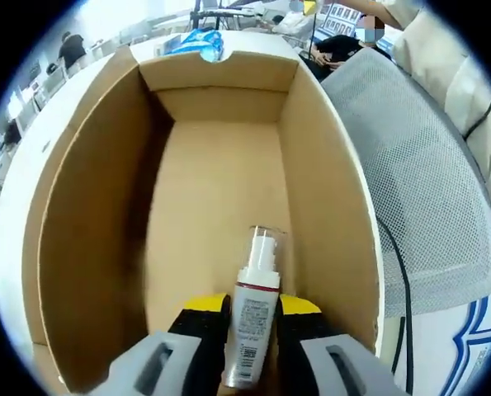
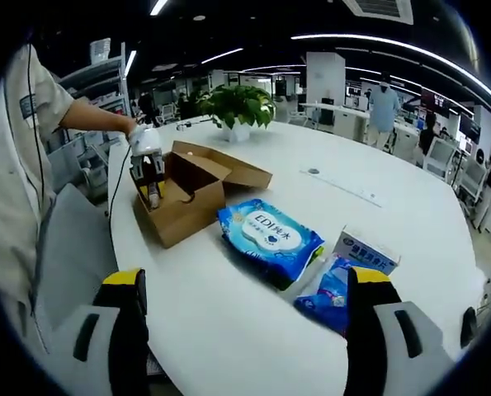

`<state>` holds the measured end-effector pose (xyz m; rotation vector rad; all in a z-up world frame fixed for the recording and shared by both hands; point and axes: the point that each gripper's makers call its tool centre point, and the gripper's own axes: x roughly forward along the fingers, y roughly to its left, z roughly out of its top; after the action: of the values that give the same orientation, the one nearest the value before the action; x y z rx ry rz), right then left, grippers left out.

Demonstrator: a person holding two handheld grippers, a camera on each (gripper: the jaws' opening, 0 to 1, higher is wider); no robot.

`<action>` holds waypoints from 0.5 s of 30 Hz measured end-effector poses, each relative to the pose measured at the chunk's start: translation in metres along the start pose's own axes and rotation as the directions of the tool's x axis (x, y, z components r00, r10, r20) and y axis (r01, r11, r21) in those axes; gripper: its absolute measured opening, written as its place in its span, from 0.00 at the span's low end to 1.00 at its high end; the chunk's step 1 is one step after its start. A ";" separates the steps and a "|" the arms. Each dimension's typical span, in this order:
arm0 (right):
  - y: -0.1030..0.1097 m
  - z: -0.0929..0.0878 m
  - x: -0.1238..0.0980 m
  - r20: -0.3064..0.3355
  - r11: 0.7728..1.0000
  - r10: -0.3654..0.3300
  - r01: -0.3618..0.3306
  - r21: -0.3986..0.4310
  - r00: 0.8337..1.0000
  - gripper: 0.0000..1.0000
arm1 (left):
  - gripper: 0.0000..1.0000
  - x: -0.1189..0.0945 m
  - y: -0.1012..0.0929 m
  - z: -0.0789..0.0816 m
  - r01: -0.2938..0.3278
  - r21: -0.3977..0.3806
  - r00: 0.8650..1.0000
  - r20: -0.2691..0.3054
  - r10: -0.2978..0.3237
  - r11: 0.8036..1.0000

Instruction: Operate the shoe box by opening the lid, removing the specified soft item, and placing it in the target area until the item is outside and the box remains undamaged.

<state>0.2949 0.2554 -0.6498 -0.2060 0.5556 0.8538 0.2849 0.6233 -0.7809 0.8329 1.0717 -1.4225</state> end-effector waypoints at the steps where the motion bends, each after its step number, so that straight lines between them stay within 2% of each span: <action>1: 0.001 0.000 0.000 0.002 1.000 0.001 -0.001 0.000 1.000 0.96 | 0.21 0.000 0.001 0.001 -0.005 0.000 1.000 0.005 0.005 1.000; 10: 0.009 0.007 0.005 0.037 1.000 0.005 -0.006 0.015 0.999 0.93 | 0.20 -0.002 0.006 0.008 -0.029 -0.024 0.999 0.035 0.030 0.999; 15: 0.017 0.013 0.010 0.064 1.000 0.012 -0.014 0.028 0.998 0.93 | 0.20 -0.010 0.010 0.018 -0.053 -0.061 0.995 0.081 0.058 0.997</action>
<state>0.2925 0.2780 -0.6440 -0.1489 0.5093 0.8620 0.2980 0.6098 -0.7673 0.7493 1.0150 -1.3607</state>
